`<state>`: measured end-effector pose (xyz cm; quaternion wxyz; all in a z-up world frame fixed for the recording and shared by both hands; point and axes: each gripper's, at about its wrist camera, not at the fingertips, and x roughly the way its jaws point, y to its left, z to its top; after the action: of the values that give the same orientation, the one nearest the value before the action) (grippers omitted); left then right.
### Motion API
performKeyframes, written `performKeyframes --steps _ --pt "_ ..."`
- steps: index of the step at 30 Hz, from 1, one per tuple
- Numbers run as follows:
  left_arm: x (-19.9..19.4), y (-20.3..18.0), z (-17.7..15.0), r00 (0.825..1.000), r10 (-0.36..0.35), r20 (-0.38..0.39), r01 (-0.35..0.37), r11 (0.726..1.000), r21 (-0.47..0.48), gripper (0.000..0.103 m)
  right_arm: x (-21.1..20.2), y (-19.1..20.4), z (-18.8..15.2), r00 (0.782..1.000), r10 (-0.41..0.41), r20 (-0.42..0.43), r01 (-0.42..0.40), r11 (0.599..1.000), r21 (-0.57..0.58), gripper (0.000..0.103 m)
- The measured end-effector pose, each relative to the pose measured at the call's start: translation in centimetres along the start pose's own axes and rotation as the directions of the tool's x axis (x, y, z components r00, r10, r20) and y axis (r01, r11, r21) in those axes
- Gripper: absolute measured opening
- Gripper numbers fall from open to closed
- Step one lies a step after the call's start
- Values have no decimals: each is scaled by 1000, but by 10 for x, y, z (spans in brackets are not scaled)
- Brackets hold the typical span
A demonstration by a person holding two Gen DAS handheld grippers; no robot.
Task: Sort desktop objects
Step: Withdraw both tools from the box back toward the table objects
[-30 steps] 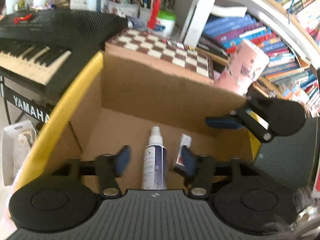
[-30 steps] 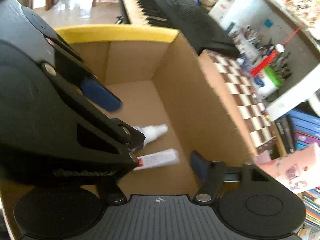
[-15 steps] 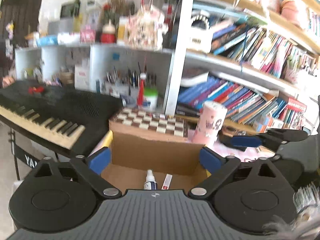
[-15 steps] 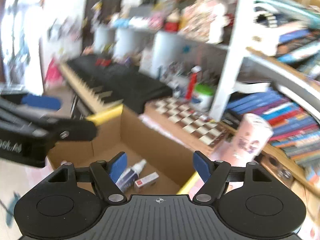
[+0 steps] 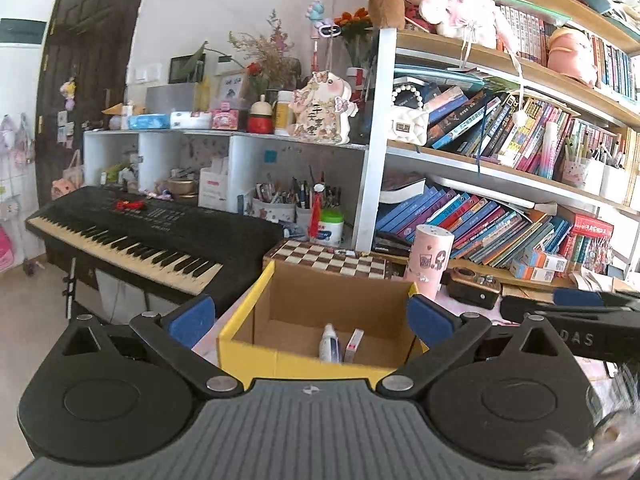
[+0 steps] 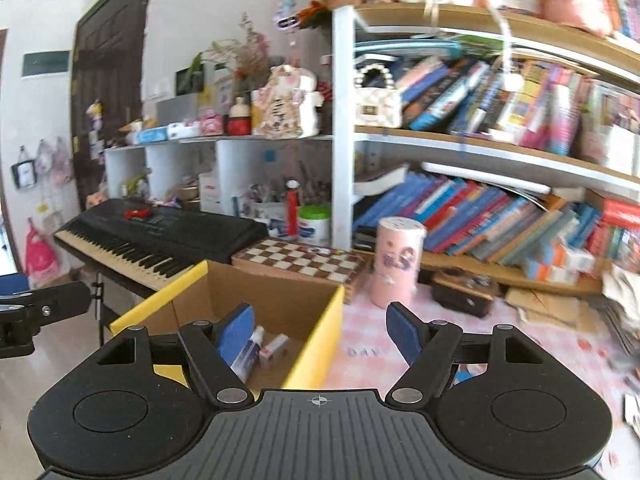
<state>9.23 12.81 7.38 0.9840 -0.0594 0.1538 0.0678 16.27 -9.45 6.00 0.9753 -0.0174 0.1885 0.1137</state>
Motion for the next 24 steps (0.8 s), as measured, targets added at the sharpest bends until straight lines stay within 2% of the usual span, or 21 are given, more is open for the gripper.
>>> performKeyframes --steps 5,13,15,18,24 --pt "-27 4 -21 999 12 -39 -13 1000 -22 103 -28 7 -26 999 -33 -41 35 998 52 75" --pt "-54 -1 -63 987 62 -149 -56 998 43 103 -57 23 -69 989 -58 -139 65 997 45 75" --pt "-60 -1 -72 983 52 -179 -45 998 46 103 -64 28 -76 986 -57 -159 65 997 44 75" --pt "-67 -1 -80 978 36 -206 -26 998 52 103 -71 31 -86 979 -52 -199 64 997 53 82" --pt "-74 -3 -90 967 35 -254 -20 998 62 103 -79 29 -97 967 -63 -248 84 994 74 82"
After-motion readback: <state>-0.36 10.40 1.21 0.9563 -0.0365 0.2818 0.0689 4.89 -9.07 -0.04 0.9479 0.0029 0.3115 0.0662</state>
